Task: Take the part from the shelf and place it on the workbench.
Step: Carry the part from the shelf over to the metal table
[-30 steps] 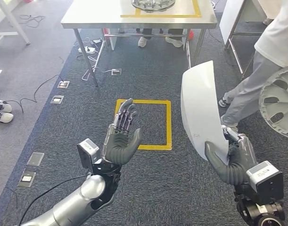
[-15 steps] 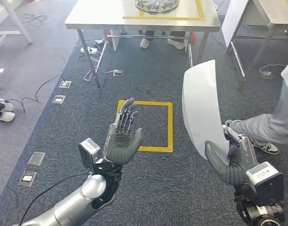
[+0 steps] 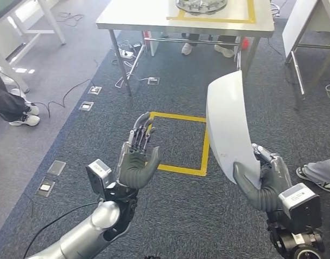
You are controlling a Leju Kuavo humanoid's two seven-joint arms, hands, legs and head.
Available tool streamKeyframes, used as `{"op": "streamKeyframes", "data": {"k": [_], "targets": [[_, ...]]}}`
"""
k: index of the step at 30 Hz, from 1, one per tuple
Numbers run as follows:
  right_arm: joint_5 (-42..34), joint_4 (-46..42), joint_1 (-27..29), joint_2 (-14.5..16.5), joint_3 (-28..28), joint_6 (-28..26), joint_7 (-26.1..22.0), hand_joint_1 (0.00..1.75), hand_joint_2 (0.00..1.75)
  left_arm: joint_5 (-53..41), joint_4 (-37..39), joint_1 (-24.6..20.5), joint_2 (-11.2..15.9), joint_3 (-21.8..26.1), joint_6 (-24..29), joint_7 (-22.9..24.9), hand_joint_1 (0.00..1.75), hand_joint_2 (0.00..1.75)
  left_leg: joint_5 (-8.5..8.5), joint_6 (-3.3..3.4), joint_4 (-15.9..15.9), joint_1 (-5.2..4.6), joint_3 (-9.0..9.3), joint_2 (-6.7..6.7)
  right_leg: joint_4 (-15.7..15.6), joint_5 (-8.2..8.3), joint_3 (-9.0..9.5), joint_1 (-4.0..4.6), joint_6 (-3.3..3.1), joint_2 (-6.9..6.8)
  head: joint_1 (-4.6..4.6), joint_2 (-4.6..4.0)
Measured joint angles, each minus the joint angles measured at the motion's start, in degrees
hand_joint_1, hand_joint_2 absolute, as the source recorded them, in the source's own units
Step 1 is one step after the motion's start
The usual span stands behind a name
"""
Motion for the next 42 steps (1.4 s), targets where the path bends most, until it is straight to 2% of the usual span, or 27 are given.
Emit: {"op": "streamKeyframes", "data": {"k": [1,2,3,4,5,7,8,11,13,14,15,17,18,19,20,22,23,25,27,29,30,33,34,36,38,40,42], "targets": [[0.0,0.01,0.04,-0.01,0.01,-0.01,0.02,1.75,1.75,0.0,0.01,0.03,0.0,0.0,0.0,0.0,0.0,1.75,-1.2,0.24,3.61,-0.14,-1.99,0.18,0.0,-0.1,0.01,0.33,-0.21,-0.77,-0.14,0.0],[0.0,0.01,0.07,-0.01,0.01,-0.01,0.03,1.75,1.75,0.0,0.01,0.09,0.01,0.0,0.02,0.01,0.0,1.75,-1.45,0.61,5.49,-0.37,-3.13,0.22,0.0,-0.22,0.06,0.65,-0.42,-1.6,-0.24,0.0],[-0.01,0.02,0.08,-0.01,0.01,-0.01,0.04,1.75,1.75,0.0,0.02,0.12,0.02,0.0,0.03,0.01,0.0,1.75,-1.04,0.96,5.79,-0.6,-3.45,0.23,0.0,-0.32,0.12,0.88,-0.57,-2.25,-0.31,0.0],[-0.01,0.02,0.07,0.0,0.01,-0.01,0.04,1.75,1.75,0.0,0.02,0.13,0.02,0.0,0.05,0.02,0.0,1.75,0.66,1.47,3.13,-0.99,-2.16,0.29,0.0,-0.46,0.29,1.06,-0.69,-2.75,-0.33,0.0],[-0.02,0.01,0.05,0.01,0.0,-0.01,0.05,1.75,1.75,0.0,0.02,0.11,0.02,0.0,0.08,0.02,0.0,1.75,2.82,2.1,-0.98,-1.51,-0.02,0.55,-0.02,-0.62,0.49,1.2,-0.79,-3.26,-0.34,0.0],[-0.04,0.0,0.01,0.01,-0.01,-0.04,0.03,1.75,1.75,0.03,0.01,0.02,0.0,0.0,0.13,0.04,0.0,1.75,5.62,3.14,-9.16,-2.55,4.35,1.38,0.0,-0.91,0.66,1.49,-0.69,-3.82,-0.25,0.0],[-0.07,0.0,0.01,0.01,-0.01,-0.06,0.02,1.75,1.75,0.07,0.01,0.02,0.01,0.0,0.16,0.05,0.0,1.75,5.85,3.39,-11.13,-2.9,5.31,1.73,-0.01,-0.96,0.63,1.56,-0.55,-4.07,-0.21,0.0],[-0.19,-0.01,0.03,0.01,-0.02,-0.1,-0.02,1.75,1.75,0.28,-0.03,0.18,0.05,0.0,0.23,0.05,0.0,1.75,5.54,3.72,-12.23,-3.07,5.63,1.58,-0.37,-0.93,0.79,1.62,-0.02,-4.61,-0.16,0.0],[-0.36,-0.08,0.04,-0.01,-0.07,-0.12,-0.07,1.75,1.75,0.56,-0.14,0.19,0.03,0.0,0.2,0.07,0.0,1.75,5.7,4.11,-12.97,-2.66,6.28,1.26,0.79,-1.88,0.3,1.56,0.44,-3.41,-0.05,0.0],[-0.46,-0.14,0.05,-0.01,-0.1,-0.12,-0.11,1.75,1.75,0.89,-0.2,0.14,-0.02,0.0,0.11,0.12,0.0,1.75,5.75,4.33,-13.33,-2.42,6.68,1.09,3.04,-3.08,-0.74,1.5,0.68,-2.32,0.15,0.0],[-0.55,-0.2,0.12,-0.02,-0.15,-0.12,-0.13,1.75,1.75,1.3,-0.24,0.1,-0.09,0.0,-0.01,0.18,0.0,1.75,5.7,4.51,-13.46,-2.34,6.96,0.95,6.73,-4.7,-2.62,1.34,0.83,-1.04,0.41,0.0],[-0.68,-0.24,0.26,-0.02,-0.2,-0.12,-0.16,1.75,1.75,1.95,-0.25,0.06,-0.2,0.0,-0.22,0.31,0.0,1.75,5.52,4.77,-13.44,-2.37,7.18,0.53,14.76,-7.36,-6.94,1.23,1.08,0.17,0.84,0.0],[-0.72,-0.24,0.34,-0.02,-0.22,-0.11,-0.16,1.75,1.75,2.06,-0.25,0.08,-0.22,0.0,-0.26,0.32,0.0,1.75,5.44,4.83,-13.42,-2.42,7.26,0.29,17.15,-7.71,-8.46,1.22,1.16,0.31,0.9,0.0],[-0.74,-0.23,0.37,-0.02,-0.23,-0.1,-0.17,1.75,1.75,2.05,-0.25,0.08,-0.22,0.0,-0.26,0.33,0.0,1.75,5.3,4.83,-13.4,-2.45,7.41,-0.04,16.95,-6.71,-8.8,1.21,1.17,0.35,0.92,0.0],[-0.76,-0.23,0.37,-0.02,-0.25,-0.1,-0.2,1.75,1.75,2.03,-0.25,0.07,-0.23,0.0,-0.25,0.34,0.0,1.75,5.09,4.78,-13.36,-2.46,7.66,-0.37,14.53,-4.67,-8.01,1.21,1.1,0.38,0.92,0.0],[-0.82,-0.23,0.34,-0.02,-0.29,-0.09,-0.31,1.75,1.75,1.93,-0.25,0.04,-0.24,0.0,-0.21,0.34,0.0,1.75,4.48,4.53,-13.23,-2.54,8.24,-0.96,6.09,-0.02,-4.43,1.26,0.71,0.73,1.04,0.0],[-0.85,-0.25,0.29,-0.02,-0.31,-0.09,-0.38,1.75,1.75,1.89,-0.26,0.0,-0.25,0.0,-0.17,0.34,0.0,1.75,4.22,4.36,-13.07,-2.63,8.34,-1.15,2.54,1.03,-2.63,1.29,0.44,0.95,1.11,0.0],[-0.91,-0.27,0.24,-0.02,-0.32,-0.07,-0.51,1.75,1.75,1.83,-0.28,-0.04,-0.24,0.0,-0.07,0.33,0.0,1.75,4.0,3.89,-12.92,-2.69,8.15,-1.38,-0.26,0.79,-1.0,1.42,-0.1,1.26,1.14,0.0],[-0.95,-0.29,0.23,-0.02,-0.32,-0.03,-0.56,1.75,1.75,1.8,-0.31,-0.05,-0.21,0.0,0.06,0.32,0.0,1.75,3.73,3.32,-12.6,-2.61,8.04,-1.36,-0.81,0.67,-0.47,1.31,-0.63,1.2,1.07,0.0],[-0.96,-0.29,0.2,-0.02,-0.32,-0.03,-0.59,1.75,1.75,1.72,-0.34,-0.15,-0.16,0.0,0.13,0.3,0.0,1.75,2.65,2.65,-10.22,-2.66,7.27,-0.84,-1.41,0.61,0.38,1.08,-1.1,1.08,0.72,0.0],[-0.96,-0.28,0.17,-0.02,-0.32,-0.03,-0.6,1.75,1.75,1.68,-0.36,-0.23,-0.14,0.0,0.15,0.3,0.0,1.75,1.56,2.31,-7.29,-2.56,5.79,-0.53,-1.65,0.47,0.83,1.0,-1.35,0.97,0.51,0.0],[-0.96,-0.28,0.17,-0.02,-0.33,-0.01,-0.59,1.75,1.75,1.64,-0.36,-0.16,-0.07,0.0,0.17,0.3,0.0,1.75,-2.11,1.66,5.02,-1.91,-2.41,-0.1,-1.77,-0.58,1.73,1.06,-1.73,0.68,0.1,0.0],[-0.96,-0.28,0.2,-0.02,-0.33,-0.01,-0.58,1.75,1.75,1.64,-0.36,-0.07,-0.03,0.0,0.19,0.3,0.0,1.75,-2.02,1.54,7.16,-1.72,-4.47,0.0,-1.77,-1.03,2.14,1.05,-1.68,0.63,0.03,0.0],[-0.96,-0.28,0.23,-0.02,-0.33,-0.02,-0.58,1.75,1.75,1.64,-0.36,-0.03,0.03,0.0,0.2,0.3,0.0,1.75,1.36,1.45,5.04,-1.41,-4.98,0.15,-1.78,-1.93,3.21,1.02,-1.47,0.61,-0.1,0.0],[-0.96,-0.3,0.22,-0.02,-0.33,-0.07,-0.57,1.75,1.75,1.63,-0.34,-0.1,0.04,0.0,0.19,0.29,0.0,1.75,6.78,1.48,-3.84,-1.23,-1.35,0.41,-1.9,-3.18,4.63,0.93,-1.04,0.58,-0.09,0.0],[-0.96,-0.37,0.14,-0.02,-0.33,-0.17,-0.54,1.75,1.75,1.63,-0.36,-0.23,0.03,0.0,0.16,0.27,0.0,1.75,8.61,1.74,-10.65,-1.56,2.16,0.68,-2.35,-4.49,5.6,0.87,-0.34,0.51,0.06,0.0],[-0.95,-0.45,0.08,-0.02,-0.33,-0.25,-0.5,1.75,1.75,1.63,-0.42,-0.34,0.02,0.0,0.14,0.26,0.0,1.75,7.13,2.59,-11.96,-2.12,3.3,0.58,-2.85,-5.05,6.78,0.76,0.45,0.42,0.26,0.0]]}}
